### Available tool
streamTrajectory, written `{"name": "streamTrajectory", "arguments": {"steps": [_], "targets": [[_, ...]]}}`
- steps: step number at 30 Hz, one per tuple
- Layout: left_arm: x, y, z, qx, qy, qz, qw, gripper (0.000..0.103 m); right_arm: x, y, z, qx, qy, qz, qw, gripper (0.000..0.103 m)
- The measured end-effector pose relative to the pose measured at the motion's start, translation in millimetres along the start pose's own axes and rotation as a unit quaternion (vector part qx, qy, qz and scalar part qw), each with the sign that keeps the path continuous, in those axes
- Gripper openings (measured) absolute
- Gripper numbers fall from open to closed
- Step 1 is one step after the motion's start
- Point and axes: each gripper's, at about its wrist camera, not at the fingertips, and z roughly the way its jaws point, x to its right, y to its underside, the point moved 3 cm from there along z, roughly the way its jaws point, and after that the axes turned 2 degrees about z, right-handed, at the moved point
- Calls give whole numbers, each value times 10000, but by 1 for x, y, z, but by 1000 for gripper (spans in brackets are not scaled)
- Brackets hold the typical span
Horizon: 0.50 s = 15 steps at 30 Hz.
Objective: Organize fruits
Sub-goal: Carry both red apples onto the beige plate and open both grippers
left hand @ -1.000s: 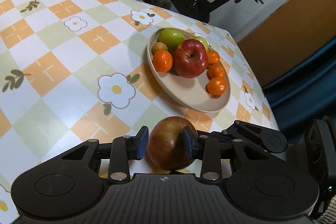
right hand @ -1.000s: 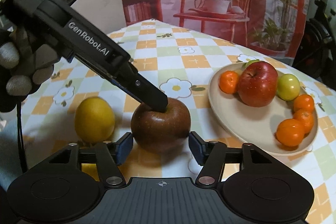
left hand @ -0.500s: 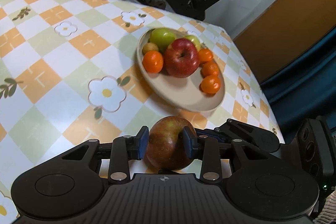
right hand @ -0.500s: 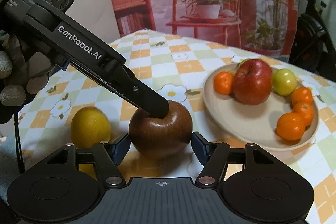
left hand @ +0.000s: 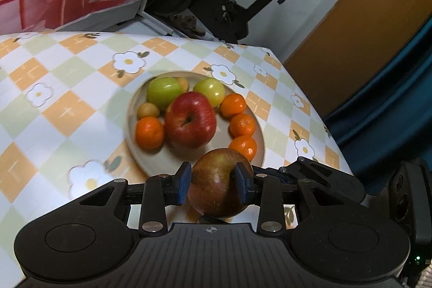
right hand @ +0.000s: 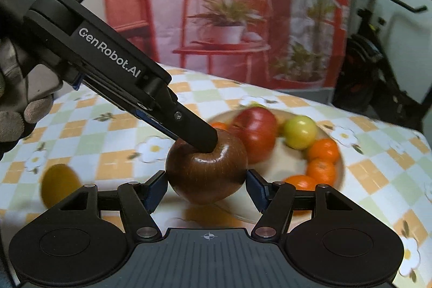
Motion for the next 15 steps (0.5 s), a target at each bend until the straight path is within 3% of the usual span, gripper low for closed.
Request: {"name": "streamTrajectory", "arguments": {"steps": [15], "targets": [[4, -7, 26, -186, -263, 147, 9994, 37, 17, 10, 22, -112, 262, 286, 9992, 60]]}}
